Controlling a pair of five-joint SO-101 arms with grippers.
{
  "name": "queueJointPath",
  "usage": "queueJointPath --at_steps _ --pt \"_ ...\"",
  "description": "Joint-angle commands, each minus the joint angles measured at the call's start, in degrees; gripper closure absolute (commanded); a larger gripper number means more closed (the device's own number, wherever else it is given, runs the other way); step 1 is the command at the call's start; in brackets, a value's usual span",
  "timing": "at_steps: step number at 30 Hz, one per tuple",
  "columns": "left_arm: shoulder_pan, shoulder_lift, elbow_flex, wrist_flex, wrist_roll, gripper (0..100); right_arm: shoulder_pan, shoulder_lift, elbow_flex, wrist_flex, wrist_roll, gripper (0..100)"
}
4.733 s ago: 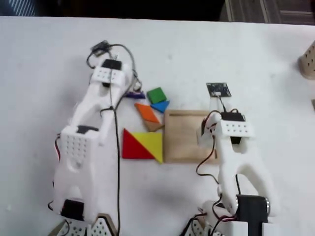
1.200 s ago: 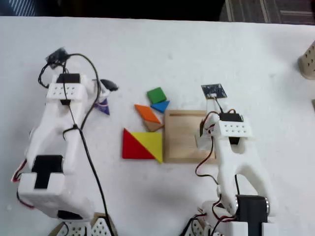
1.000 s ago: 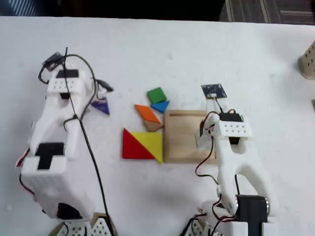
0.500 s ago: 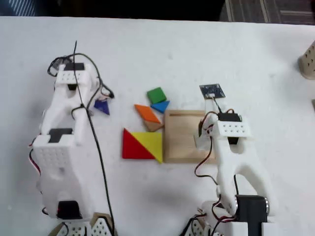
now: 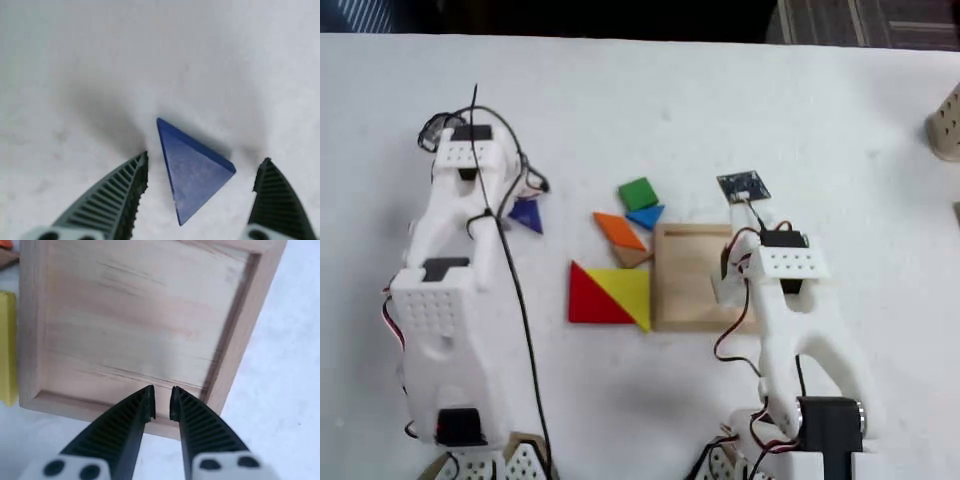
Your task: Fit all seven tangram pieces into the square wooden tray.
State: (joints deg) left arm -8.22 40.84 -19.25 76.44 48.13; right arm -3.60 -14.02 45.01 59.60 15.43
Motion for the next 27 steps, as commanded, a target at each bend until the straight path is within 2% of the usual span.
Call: queueJointPath --at_steps 1,6,17,27 --pt "-1.3 -0.3 -2.5 0.6 0.5 67 -0.7 -0.3 -0.3 -0.7 0.7 94.3" --pt "-1.1 -0.2 -2.3 0.7 3.0 69 -0.7 -0.3 -0.3 -0.7 0.7 94.3" --pt "-0.8 -0.2 -0.4 0.4 -4.0 79 -0.7 -0.3 -0.3 -0.7 0.6 94.3" --pt "0.9 -0.3 -0.2 0.6 -5.0 80 -0.7 -0.3 -0.3 -0.7 0.6 94.3"
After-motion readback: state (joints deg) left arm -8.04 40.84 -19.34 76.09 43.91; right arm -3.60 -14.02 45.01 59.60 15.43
